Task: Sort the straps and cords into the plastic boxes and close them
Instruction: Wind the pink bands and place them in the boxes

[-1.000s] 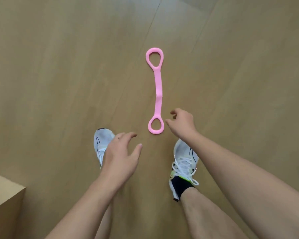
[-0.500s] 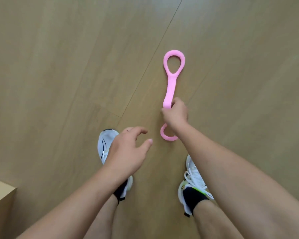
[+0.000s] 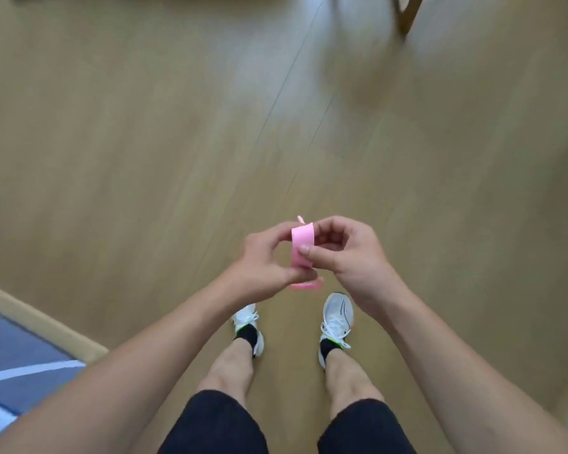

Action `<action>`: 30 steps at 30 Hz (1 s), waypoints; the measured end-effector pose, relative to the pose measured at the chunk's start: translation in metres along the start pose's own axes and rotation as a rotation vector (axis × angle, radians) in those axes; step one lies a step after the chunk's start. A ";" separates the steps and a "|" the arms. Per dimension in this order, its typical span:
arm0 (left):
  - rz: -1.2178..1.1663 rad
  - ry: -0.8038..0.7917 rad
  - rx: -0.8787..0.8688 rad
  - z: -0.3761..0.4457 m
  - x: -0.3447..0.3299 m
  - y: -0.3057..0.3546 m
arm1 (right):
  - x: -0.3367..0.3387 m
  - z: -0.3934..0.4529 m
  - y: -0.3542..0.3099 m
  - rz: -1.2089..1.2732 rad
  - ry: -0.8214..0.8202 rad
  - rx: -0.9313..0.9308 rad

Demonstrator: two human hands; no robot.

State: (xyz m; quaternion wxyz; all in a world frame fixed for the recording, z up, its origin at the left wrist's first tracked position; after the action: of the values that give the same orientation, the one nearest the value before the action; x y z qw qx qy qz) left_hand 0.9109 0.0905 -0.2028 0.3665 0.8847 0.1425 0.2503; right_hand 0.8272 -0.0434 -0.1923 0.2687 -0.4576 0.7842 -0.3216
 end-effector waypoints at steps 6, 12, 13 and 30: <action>-0.049 -0.025 -0.290 -0.076 0.019 0.180 | 0.038 -0.136 -0.156 -0.025 0.204 0.271; -0.056 -0.063 -0.570 -0.132 0.028 0.301 | 0.062 -0.261 -0.222 -0.197 0.667 0.564; -0.054 -0.094 -0.600 -0.141 0.026 0.314 | 0.064 -0.278 -0.221 -0.194 0.721 0.583; -0.096 -0.771 -0.569 -0.283 -0.069 0.269 | -0.055 -0.448 -0.034 0.177 1.282 0.347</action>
State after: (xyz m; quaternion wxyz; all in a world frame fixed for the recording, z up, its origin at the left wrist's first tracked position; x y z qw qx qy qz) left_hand 0.7169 0.0380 0.1394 0.6315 0.7699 -0.0372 -0.0840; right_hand 0.5489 0.1085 0.1312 -0.1552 -0.0600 0.7603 -0.6279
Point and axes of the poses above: each hand's wrist, its own z-axis towards the middle knuckle, its own x-axis out of the back of the hand, y = z × x, the point moved 4 cm from there along z, towards the middle knuckle
